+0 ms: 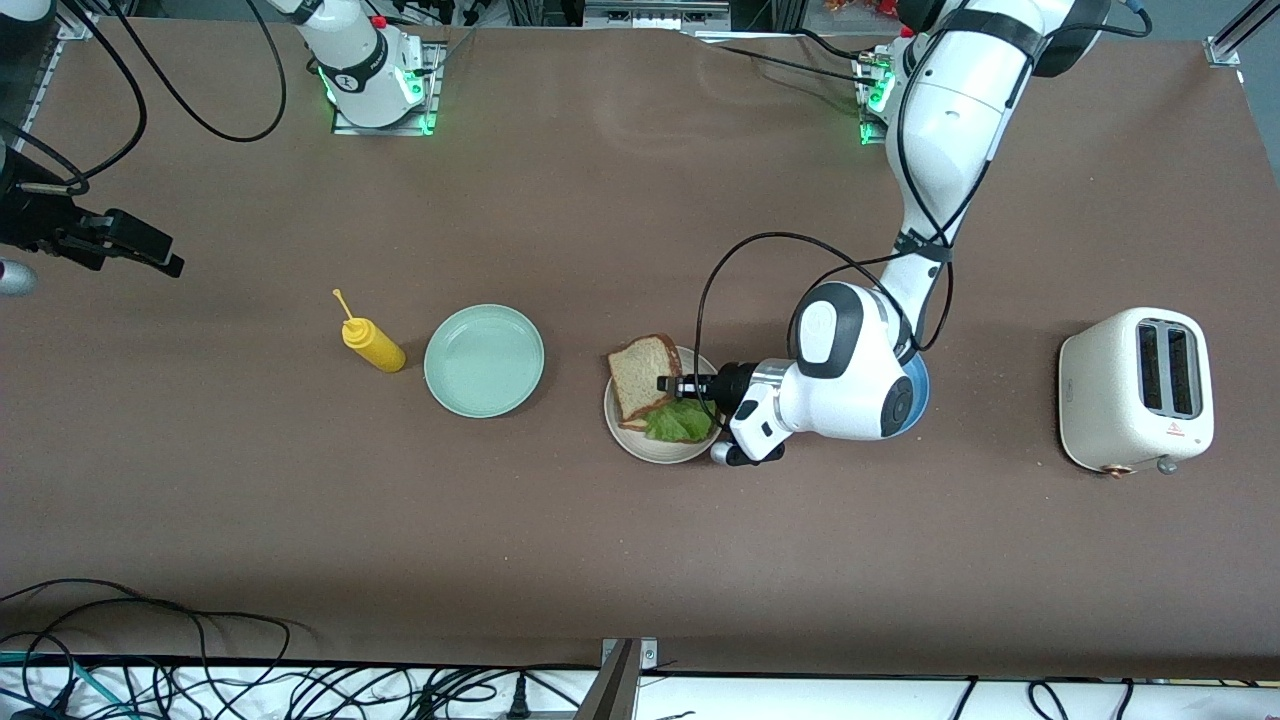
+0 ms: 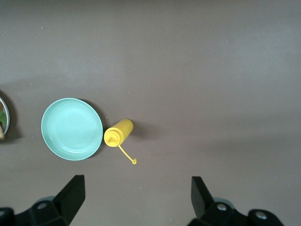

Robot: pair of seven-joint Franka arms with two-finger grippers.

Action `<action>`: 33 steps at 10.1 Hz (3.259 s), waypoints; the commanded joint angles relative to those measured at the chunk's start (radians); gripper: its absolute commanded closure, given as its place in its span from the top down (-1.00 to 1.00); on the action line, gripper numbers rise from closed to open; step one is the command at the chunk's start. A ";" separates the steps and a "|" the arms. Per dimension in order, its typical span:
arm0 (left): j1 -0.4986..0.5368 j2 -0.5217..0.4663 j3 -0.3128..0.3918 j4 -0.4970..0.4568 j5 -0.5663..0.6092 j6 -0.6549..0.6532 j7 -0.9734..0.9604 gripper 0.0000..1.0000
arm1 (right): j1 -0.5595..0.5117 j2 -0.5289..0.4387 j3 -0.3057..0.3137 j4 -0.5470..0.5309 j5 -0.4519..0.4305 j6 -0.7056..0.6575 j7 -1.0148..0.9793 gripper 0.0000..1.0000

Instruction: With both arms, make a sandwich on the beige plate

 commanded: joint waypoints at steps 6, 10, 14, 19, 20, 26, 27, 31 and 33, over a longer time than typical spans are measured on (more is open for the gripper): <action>0.155 0.005 0.013 0.029 0.022 -0.034 0.071 1.00 | 0.008 -0.004 0.015 0.010 -0.061 -0.028 0.008 1.00; 0.231 -0.091 0.035 0.020 0.404 -0.283 0.064 1.00 | 0.004 0.006 -0.002 0.017 -0.029 -0.034 0.007 1.00; 0.241 -0.174 0.046 0.014 0.735 -0.489 -0.040 1.00 | 0.006 0.007 -0.002 0.017 -0.027 -0.028 0.008 1.00; 0.303 -0.318 0.044 -0.030 0.965 -0.596 -0.044 1.00 | 0.011 0.009 0.002 0.018 -0.027 -0.025 0.008 1.00; 0.308 -0.350 0.044 -0.043 0.975 -0.596 -0.044 1.00 | 0.015 0.013 0.002 0.021 -0.027 -0.023 0.008 1.00; 0.360 -0.594 0.043 -0.152 1.022 -0.585 -0.042 1.00 | 0.029 0.015 0.002 0.024 -0.029 -0.025 0.008 1.00; 0.372 -0.619 0.041 -0.153 1.022 -0.579 -0.035 1.00 | 0.029 0.015 0.002 0.024 -0.029 -0.025 0.008 1.00; 0.373 -0.694 0.039 -0.138 1.022 -0.579 -0.028 1.00 | 0.029 0.015 0.002 0.024 -0.029 -0.025 0.008 1.00; 0.373 -0.697 0.041 -0.106 1.022 -0.579 -0.028 1.00 | 0.029 0.015 0.002 0.024 -0.029 -0.026 0.008 1.00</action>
